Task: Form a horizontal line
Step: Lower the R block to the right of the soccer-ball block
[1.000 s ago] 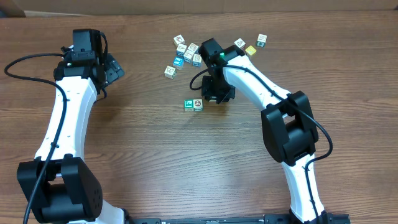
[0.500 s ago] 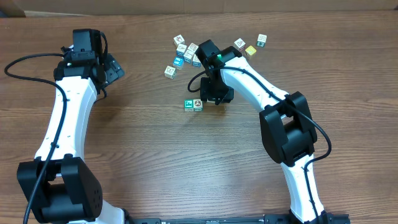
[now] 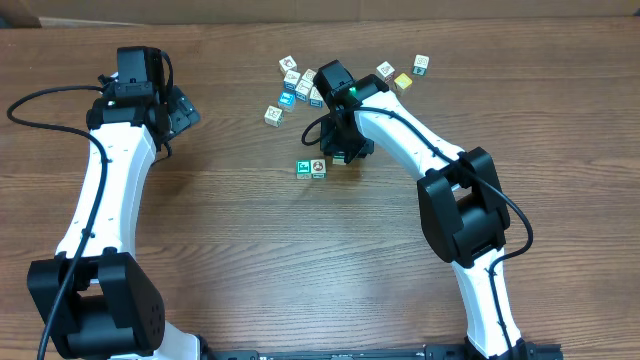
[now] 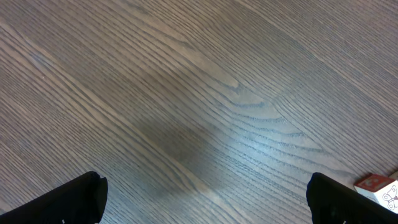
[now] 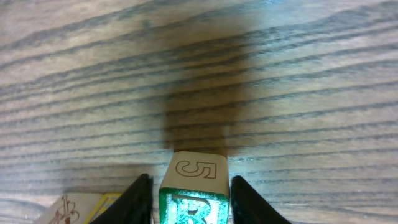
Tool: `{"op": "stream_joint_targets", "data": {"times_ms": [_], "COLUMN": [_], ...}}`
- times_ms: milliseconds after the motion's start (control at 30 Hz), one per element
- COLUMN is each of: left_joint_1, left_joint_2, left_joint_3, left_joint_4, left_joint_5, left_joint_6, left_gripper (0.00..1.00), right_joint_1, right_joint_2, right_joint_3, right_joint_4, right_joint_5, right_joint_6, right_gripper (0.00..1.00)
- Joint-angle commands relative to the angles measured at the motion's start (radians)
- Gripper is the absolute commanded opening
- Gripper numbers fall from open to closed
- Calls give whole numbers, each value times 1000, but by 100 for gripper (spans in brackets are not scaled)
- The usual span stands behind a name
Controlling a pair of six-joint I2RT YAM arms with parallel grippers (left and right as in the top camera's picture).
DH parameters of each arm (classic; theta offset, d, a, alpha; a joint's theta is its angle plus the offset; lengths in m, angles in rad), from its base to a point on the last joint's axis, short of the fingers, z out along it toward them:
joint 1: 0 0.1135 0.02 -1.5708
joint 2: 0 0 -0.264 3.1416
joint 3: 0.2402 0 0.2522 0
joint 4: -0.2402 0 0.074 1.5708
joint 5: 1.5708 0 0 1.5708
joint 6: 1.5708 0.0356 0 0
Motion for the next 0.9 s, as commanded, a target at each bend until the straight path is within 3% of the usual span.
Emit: {"op": "stream_joint_targets", "data": {"times_ms": [0,200,867], "left_joint_1": [-8,-8,-8], "left_joint_2": [-3,-3,-3], "left_joint_3": [6,6,6], "left_joint_4": [0,0,0], "left_joint_5": [3,3,3], "left_joint_6": [1,1,1], "left_gripper": [100,100,100], "right_joint_1": [2,2,2], "right_joint_2": [2,2,2], "right_joint_3": [19,19,19], "right_joint_4": [3,-15,-63], "right_joint_5": [37,35,32], "right_joint_6": [-2,-2,-2], "right_gripper": [34,29,29]}}
